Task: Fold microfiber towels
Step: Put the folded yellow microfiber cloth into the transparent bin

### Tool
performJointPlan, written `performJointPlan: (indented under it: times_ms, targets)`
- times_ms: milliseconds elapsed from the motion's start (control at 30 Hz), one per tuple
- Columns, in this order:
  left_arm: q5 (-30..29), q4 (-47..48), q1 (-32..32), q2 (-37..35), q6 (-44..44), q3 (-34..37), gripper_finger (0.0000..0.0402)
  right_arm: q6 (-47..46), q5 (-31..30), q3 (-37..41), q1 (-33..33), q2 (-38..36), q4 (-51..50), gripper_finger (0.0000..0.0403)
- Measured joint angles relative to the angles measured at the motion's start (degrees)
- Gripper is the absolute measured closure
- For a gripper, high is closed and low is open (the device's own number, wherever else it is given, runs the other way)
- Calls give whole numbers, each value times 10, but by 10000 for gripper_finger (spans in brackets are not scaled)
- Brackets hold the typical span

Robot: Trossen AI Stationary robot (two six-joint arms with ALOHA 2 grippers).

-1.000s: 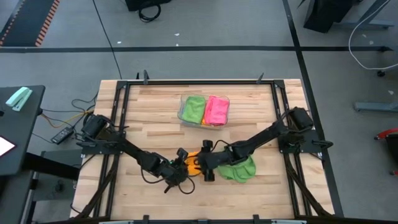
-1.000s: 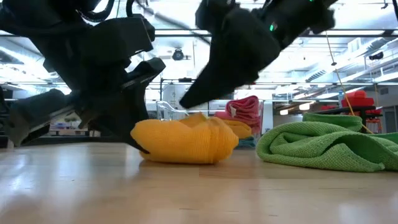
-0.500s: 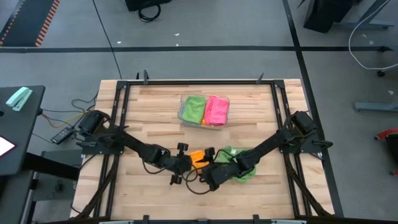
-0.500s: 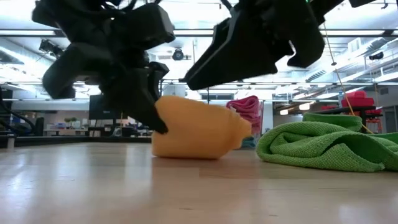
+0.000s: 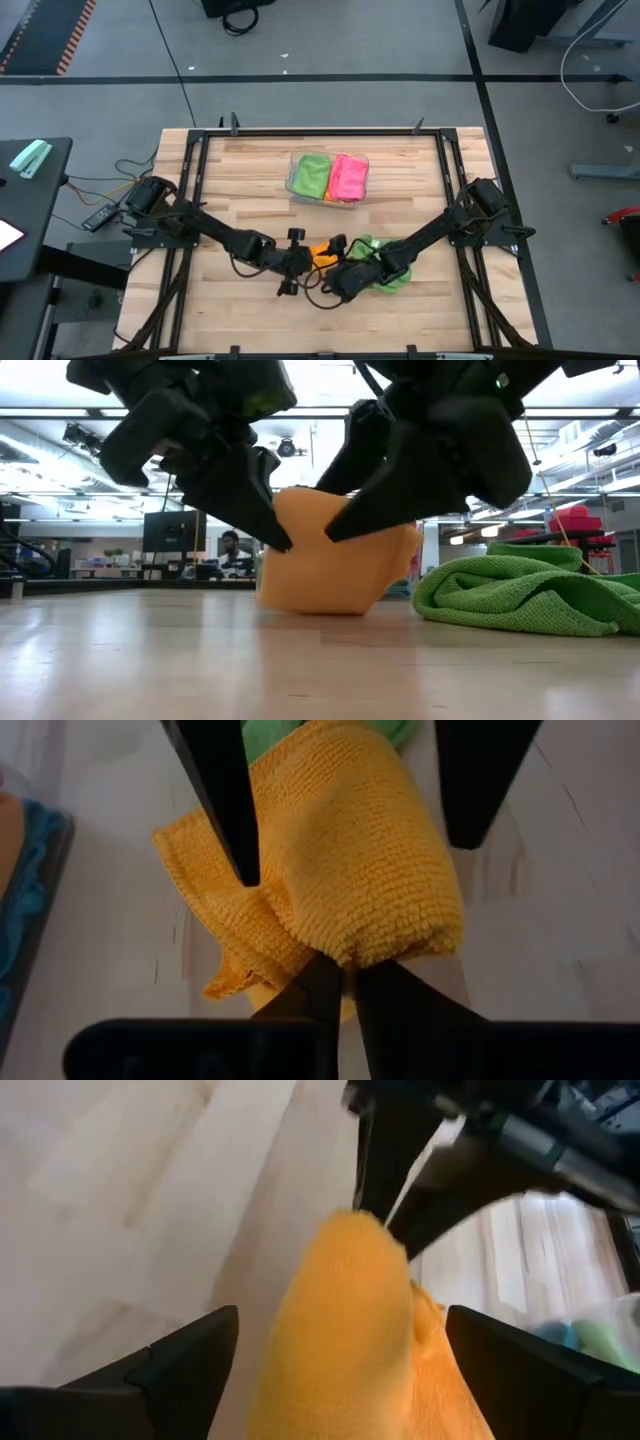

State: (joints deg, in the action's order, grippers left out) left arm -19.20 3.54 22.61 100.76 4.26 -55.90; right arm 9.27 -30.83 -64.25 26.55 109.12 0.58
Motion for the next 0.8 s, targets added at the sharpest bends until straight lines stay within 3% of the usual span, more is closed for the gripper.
performJointPlan:
  times_ms: [533, 667, 800]
  targets:
    - [-2, -50, -13, -25, 21, 0, 380, 14, 19, 0, -37, 0, -56, 71]
    - [-3, -53, -13, -36, 8, -1, 375, 11, 19, 0, -38, 0, -56, 110]
    - [-2, -37, -13, -37, 11, -1, 353, 0, 19, 0, -38, 0, -56, 179]
